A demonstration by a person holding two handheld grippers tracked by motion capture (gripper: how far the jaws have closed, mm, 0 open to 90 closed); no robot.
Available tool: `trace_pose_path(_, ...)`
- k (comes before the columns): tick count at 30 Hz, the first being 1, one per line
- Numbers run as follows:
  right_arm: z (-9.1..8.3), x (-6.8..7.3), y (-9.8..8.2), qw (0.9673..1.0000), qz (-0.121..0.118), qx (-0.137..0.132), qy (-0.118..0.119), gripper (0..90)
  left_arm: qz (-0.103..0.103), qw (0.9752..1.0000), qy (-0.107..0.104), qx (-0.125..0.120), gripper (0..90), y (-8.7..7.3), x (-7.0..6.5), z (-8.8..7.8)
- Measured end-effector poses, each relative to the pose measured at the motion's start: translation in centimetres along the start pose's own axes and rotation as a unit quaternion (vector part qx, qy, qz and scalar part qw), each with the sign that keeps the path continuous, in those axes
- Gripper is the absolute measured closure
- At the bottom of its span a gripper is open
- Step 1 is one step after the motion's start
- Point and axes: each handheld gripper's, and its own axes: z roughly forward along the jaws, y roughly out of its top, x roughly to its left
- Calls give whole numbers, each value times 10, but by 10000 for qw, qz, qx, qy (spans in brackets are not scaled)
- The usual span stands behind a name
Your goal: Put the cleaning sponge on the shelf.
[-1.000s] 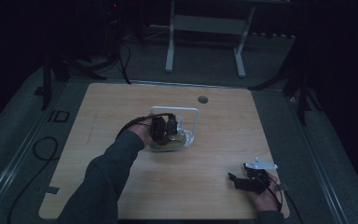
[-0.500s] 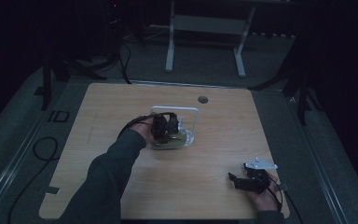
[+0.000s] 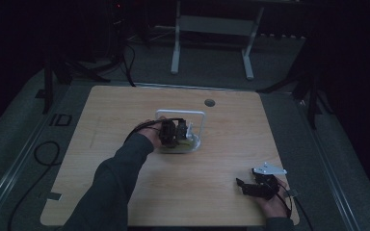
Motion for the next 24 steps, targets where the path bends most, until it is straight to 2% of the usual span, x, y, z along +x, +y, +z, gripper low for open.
trace_pose_path(16,0,0,0,10000,-1,0,0,193,50,10000,21,48,718,7,3,10)
trace_pose_path(24,0,0,0,10000,1,1,0,193,92,9998,141,78,717,8,3,13)
